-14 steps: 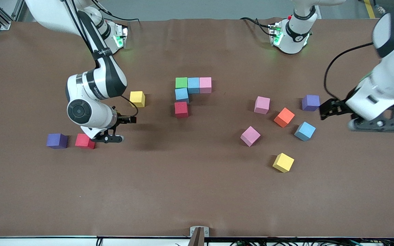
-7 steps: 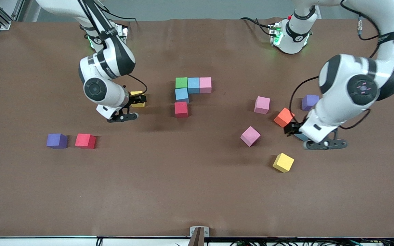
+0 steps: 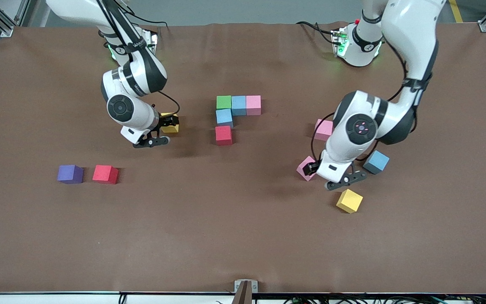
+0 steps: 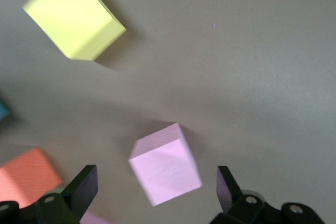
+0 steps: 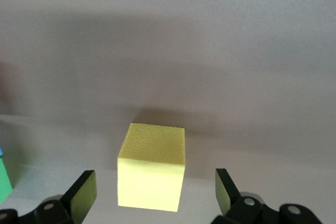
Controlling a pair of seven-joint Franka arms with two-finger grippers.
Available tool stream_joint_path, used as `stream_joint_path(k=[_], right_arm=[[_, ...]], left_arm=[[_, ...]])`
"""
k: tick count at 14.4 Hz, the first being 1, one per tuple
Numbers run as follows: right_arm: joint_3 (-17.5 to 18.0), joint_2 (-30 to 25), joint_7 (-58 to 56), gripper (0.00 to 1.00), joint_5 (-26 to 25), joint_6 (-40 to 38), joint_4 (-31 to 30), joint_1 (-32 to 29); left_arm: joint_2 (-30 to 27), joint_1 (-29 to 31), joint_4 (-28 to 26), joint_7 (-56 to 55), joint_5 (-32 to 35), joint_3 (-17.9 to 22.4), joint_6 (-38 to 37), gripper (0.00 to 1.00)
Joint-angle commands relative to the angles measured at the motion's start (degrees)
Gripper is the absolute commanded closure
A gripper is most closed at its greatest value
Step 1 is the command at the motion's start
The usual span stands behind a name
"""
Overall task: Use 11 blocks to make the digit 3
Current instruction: 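Grasp the yellow cube with the right gripper while the left gripper grasps pink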
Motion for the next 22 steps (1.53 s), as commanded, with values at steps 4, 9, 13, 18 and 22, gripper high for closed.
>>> stream_joint_path(k=[4,9,13,18,22], right_arm=[[1.66,-2.04,-0.54,0.00,-0.41,5.91,-5.66,-1.83],[2.63,-1.69,-0.45,0.00,-0.32,6.44,-5.66,-1.74],[3.16,-1.34,-0.54,0.00,-0.32,6.44,-5.66,-1.65],[3.16,-0.73,-0.62,0.00,-0.32,6.52,-6.36,-1.65],[3.16,0.24,-0.62,0.00,-0.32,7.31,-6.36,-1.65]], left_arm=[[2.20,-0.01,-3.81,-10.54,-0.04,0.23,5.44,0.00],[4.49,0.08,-3.64,-14.68,-0.04,0.23,6.14,0.00],[5.55,-0.36,-3.55,-18.63,-0.66,0.14,7.20,0.40],[3.62,-4.04,-3.81,-32.13,-0.75,-0.82,6.32,0.84],[2.21,-7.91,-3.81,-48.13,-0.75,-2.14,6.23,0.84]])
